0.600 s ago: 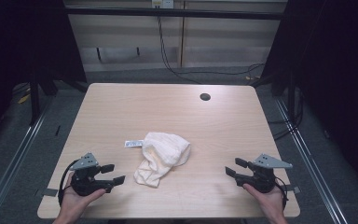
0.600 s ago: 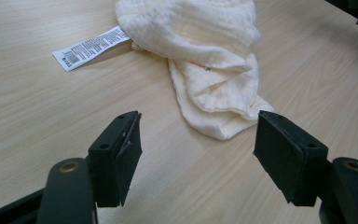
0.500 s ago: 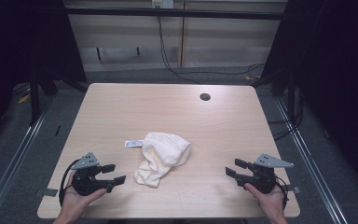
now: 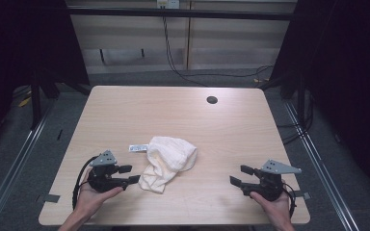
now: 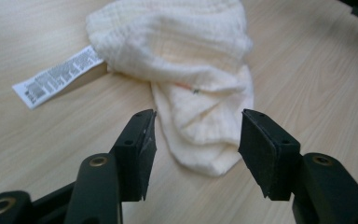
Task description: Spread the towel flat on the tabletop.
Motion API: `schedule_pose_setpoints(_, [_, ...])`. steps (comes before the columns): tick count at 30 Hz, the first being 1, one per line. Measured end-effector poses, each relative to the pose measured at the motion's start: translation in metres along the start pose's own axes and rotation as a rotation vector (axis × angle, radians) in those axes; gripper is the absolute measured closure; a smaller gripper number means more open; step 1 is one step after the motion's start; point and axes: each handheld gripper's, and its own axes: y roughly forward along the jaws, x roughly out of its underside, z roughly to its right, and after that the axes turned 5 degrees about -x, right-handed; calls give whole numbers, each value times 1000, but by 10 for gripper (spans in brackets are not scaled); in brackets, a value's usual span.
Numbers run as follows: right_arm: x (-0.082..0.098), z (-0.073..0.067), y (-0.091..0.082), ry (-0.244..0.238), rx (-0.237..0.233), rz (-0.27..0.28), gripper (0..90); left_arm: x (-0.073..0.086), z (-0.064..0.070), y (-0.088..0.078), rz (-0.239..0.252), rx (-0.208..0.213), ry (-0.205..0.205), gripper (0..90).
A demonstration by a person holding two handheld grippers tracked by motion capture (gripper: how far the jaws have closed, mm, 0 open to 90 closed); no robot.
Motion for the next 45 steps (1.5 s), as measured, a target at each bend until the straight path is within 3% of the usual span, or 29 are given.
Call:
schedule_pose_setpoints(5, [1,-5,-1,-17,3,-26,324,-13,-2,-3,36,0,30,511])
schedule_pose_setpoints(13, [1,-1,4,-9,0,-48,316,-42,-9,5,82,-1,54,646])
schedule_pose_setpoints(16, [1,-2,5,-8,3,-53,335,-50,-8,11,78,16,83,697])
schedule_pose_setpoints(19, [1,-2,8,-1,-3,-57,342,-54,-8,22,61,23,86,770])
schedule_pose_setpoints(21, [0,-2,11,-8,0,-72,337,-50,-5,31,47,58,93,813])
schedule_pose_setpoints(23, [0,-3,11,-28,2,-82,335,-49,-3,35,29,60,105,806])
schedule_pose_setpoints(24, [-1,-4,12,-31,-2,-83,334,-48,-1,42,2,85,120,806])
schedule_pose_setpoints(26, [0,-5,12,-30,-6,-89,330,-45,2,55,-23,103,112,696])
schedule_pose_setpoints(29, [0,-5,13,-28,-4,-96,329,-45,4,66,-47,78,103,620])
schedule_pose_setpoints(35, [1,-7,15,-36,-7,-110,298,-37,8,80,-106,91,131,525])
schedule_pose_setpoints(37, [1,-8,15,-40,-14,-114,296,-33,11,84,-132,64,161,522])
schedule_pose_setpoints(40, [2,-9,16,-44,-33,-123,304,-29,10,87,-146,79,154,522])
schedule_pose_setpoints(45, [0,-10,19,-41,-45,-129,306,-26,13,89,-160,63,198,629])
